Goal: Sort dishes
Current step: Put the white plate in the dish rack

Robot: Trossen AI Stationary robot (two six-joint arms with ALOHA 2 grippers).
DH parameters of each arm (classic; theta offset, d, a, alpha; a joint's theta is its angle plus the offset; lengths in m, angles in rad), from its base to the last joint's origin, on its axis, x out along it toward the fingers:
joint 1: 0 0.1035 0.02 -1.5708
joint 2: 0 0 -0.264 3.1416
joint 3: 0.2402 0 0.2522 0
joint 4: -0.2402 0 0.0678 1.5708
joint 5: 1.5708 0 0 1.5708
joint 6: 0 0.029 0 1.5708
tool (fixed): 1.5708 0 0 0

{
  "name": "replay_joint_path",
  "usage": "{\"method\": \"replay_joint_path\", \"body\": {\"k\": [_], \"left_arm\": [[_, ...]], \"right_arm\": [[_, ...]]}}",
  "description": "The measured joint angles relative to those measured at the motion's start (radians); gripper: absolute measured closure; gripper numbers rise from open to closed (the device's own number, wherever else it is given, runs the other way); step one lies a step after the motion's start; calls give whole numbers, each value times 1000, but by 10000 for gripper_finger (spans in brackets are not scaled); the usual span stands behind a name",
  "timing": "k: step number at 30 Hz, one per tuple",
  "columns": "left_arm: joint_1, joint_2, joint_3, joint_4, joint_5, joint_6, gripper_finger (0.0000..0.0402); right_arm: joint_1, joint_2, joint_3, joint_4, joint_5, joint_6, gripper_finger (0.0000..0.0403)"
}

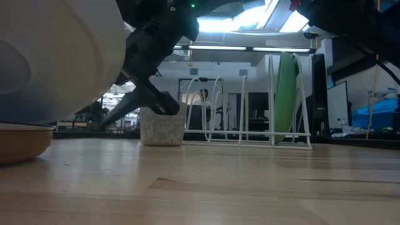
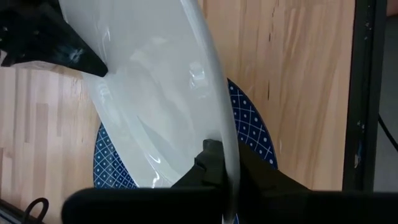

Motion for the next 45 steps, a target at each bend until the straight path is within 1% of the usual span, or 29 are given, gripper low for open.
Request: {"method": "replay_joint_path", "body": {"k": [3, 5, 9, 11, 19, 21, 24, 26, 31, 35, 41, 45], "left_arm": [[0, 0, 0, -4, 1, -5, 401], [0, 0, 0, -9, 1, -11, 401], [1, 0, 0, -13, 1, -26, 401], [1, 0, 0, -17, 4, -40, 401], [-2, 0, 0, -16, 0, -83, 401], [-2, 0, 2, -15, -1, -113, 401], [-4, 0, 2, -15, -4, -148, 401], [-4, -1, 2, -15, -6, -176, 401], [-3, -1, 2, -12, -19, -216, 401], [-1, -2, 2, -12, -28, -242, 401], [0, -2, 2, -12, -67, -290, 401], [5, -2, 2, -13, -80, -317, 401]], "right_arm": [[-11, 0, -2, 6, -12, 9, 175], [-25, 0, -3, 5, -55, 33, 166], [-56, 0, -4, 0, -174, 20, 167], [-64, -1, -4, 3, -202, -4, 170], [-72, -19, 10, 85, -204, -148, 175], [-72, -31, 5, 121, -211, -173, 175], [-72, -38, 8, 126, -211, -232, 175], [-72, -51, 8, 119, -200, -276, 175], [-72, -92, 10, 110, -114, -395, 175], [-72, -109, 10, 110, -65, -465, 175], [-73, -147, 10, 103, -31, -594, 175], [-77, -202, 10, 89, 0, -686, 175]]}}
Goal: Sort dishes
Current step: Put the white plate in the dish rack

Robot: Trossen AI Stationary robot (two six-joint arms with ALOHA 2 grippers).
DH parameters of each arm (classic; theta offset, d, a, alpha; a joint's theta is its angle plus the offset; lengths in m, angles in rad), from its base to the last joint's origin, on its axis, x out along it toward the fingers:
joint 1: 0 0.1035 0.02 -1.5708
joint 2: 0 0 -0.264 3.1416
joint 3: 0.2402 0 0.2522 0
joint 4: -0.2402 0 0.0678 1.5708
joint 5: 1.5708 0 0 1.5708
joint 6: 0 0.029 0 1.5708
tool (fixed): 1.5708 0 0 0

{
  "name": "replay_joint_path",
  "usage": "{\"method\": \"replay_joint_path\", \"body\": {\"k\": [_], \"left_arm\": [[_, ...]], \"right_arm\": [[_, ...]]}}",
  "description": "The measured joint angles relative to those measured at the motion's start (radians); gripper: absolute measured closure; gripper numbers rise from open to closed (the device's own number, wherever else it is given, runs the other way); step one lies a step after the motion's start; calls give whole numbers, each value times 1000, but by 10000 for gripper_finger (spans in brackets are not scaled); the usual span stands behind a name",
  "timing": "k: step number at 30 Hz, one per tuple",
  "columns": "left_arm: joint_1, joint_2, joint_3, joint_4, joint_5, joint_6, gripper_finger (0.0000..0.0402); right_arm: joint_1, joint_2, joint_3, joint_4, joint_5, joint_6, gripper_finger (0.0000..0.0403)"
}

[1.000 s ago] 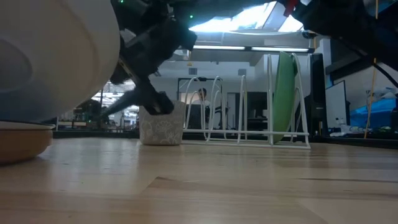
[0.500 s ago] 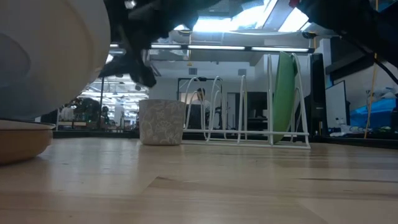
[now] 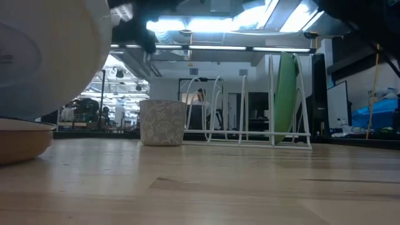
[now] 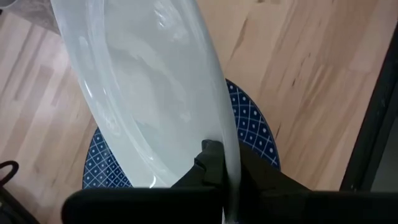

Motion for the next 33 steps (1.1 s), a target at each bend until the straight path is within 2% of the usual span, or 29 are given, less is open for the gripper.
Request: {"method": "replay_joint_path", "body": {"k": [9, 18, 26, 33], "left_arm": [[28, -5, 0, 0, -61, -22, 401], [42, -8, 0, -7, -98, -42, 401], [41, -8, 21, -15, -136, -113, 401], [41, -9, 111, -35, -174, -104, 401]], "right_arm": [[-24, -192, 0, -82, 64, -128, 175], [-36, -363, 0, -160, 214, -185, 175], [-34, -445, 1, -236, 315, -208, 175], [-34, -467, 0, -298, 331, -226, 175]]}}
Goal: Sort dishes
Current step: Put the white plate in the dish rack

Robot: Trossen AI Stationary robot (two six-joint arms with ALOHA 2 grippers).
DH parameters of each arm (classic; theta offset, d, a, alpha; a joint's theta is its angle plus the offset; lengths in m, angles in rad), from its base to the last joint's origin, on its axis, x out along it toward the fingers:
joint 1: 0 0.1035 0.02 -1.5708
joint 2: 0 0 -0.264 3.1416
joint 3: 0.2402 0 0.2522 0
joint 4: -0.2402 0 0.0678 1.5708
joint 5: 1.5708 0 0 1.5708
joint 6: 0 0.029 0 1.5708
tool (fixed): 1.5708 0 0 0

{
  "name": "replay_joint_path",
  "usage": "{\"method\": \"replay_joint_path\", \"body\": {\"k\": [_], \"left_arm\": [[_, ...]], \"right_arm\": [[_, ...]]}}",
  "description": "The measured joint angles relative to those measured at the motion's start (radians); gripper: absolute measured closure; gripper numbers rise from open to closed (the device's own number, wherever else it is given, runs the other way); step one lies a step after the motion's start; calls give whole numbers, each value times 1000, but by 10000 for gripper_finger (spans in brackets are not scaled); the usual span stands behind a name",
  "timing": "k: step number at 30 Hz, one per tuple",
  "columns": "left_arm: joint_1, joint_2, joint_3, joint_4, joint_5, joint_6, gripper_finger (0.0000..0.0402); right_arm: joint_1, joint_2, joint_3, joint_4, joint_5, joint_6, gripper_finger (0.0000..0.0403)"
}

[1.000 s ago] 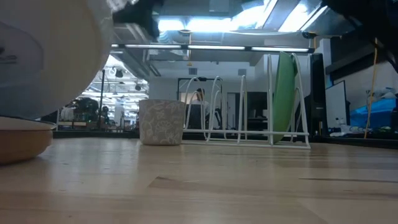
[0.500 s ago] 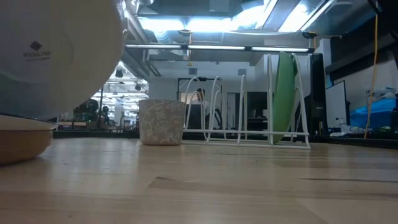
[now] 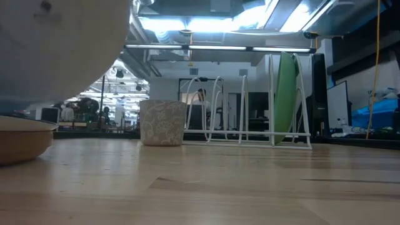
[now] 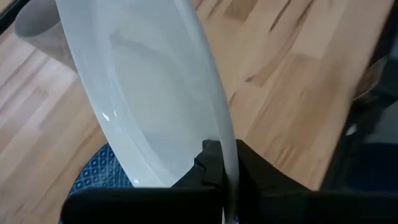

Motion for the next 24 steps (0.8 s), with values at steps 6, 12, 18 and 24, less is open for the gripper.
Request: {"method": "replay_joint_path", "body": {"k": [6, 12, 18, 24], "left_arm": [[13, 0, 85, -1, -74, 19, 401], [57, 0, 179, -3, -143, 124, 401], [130, 0, 269, 11, -212, 280, 401], [253, -1, 347, 66, -221, 502, 401]], "right_arm": [[-1, -28, -1, -26, 3, -40, 175], [-2, -103, -1, -44, 64, -83, 175], [-2, -211, 0, -79, 196, -117, 175], [-2, -307, 0, -127, 282, -139, 175]]}}
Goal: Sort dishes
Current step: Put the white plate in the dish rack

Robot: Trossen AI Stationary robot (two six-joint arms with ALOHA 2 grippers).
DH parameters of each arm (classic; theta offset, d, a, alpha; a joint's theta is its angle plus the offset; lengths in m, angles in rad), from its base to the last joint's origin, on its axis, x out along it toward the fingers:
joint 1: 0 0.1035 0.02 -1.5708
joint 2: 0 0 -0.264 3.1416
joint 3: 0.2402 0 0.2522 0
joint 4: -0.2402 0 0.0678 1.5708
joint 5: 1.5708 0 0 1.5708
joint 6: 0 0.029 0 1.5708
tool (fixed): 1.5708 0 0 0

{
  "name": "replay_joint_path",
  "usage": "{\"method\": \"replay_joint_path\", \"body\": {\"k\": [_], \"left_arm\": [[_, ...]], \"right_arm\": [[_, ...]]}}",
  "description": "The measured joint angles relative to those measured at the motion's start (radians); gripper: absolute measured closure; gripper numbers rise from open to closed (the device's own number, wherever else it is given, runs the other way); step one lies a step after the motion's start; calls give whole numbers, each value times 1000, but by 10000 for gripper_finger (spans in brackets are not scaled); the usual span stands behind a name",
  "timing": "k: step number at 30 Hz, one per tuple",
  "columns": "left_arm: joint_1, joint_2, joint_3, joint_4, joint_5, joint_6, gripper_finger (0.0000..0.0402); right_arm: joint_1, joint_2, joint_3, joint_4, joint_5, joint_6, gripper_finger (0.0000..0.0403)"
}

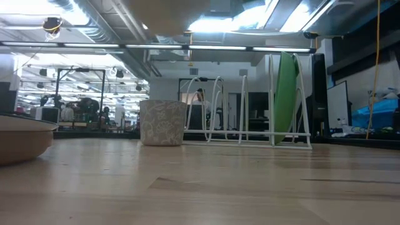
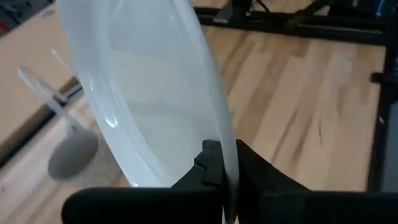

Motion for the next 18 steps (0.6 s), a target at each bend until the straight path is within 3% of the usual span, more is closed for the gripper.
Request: {"method": "replay_joint_path", "body": {"k": [11, 18], "left_arm": [[262, -64, -1, 382, 126, 455, 401], [440, -70, -1, 617, 339, 577, 402]], "right_arm": [[0, -92, 0, -250, 103, 1, 175], [2, -101, 0, -411, 112, 3, 175]]}}
